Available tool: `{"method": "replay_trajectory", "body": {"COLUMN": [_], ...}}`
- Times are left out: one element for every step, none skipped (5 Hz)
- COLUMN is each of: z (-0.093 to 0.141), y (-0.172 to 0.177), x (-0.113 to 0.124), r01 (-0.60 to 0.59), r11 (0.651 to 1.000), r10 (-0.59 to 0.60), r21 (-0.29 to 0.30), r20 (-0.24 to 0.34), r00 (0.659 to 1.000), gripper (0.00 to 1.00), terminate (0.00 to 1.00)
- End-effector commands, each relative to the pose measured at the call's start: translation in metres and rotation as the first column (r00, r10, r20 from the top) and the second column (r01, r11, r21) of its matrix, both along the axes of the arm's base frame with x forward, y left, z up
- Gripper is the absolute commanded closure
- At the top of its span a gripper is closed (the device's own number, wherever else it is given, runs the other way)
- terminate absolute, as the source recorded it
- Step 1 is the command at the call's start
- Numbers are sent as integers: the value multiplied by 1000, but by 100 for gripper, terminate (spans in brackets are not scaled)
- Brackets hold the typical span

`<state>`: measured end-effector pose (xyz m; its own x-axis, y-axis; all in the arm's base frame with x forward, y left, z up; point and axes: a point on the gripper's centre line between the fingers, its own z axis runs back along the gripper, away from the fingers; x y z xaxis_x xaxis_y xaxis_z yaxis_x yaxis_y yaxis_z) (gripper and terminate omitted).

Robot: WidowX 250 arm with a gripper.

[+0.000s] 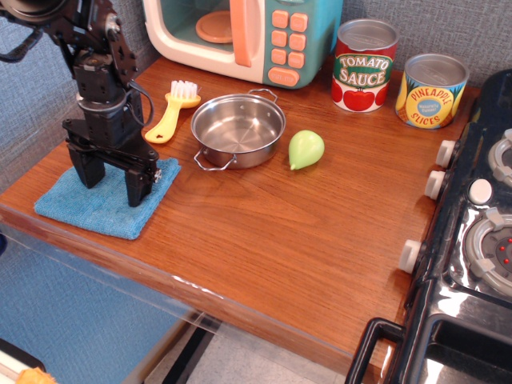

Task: PLACE THE BLUE CLOTH AT THE RIGHT SIDE CORNER OF THE TABLE

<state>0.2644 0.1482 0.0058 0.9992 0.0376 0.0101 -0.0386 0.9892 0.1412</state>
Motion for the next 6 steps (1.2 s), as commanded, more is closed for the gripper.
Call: {"method": "replay_trajectory", "body": {"z": [-14,-10,-10,-22,-39,-42], "y": [-14,-26,-17,-17,-57,-105], "x": [-11,-13,-12,-11,-18,-42], "r01": [-5,19,-31,-28,83,229], "r11": [1000,995,989,984,973,939], "r10": [5,-21,28,17,-112,-270], "r21": [-19,-95,-144,-178,-216,-255], "r20": [-27,-16,-24,-65,-125,-139], "r00": [1000,1000,999,998,986,953], "gripper": [0,0,0,0,0,0], "terminate": [0,0,0,0,0,0]}}
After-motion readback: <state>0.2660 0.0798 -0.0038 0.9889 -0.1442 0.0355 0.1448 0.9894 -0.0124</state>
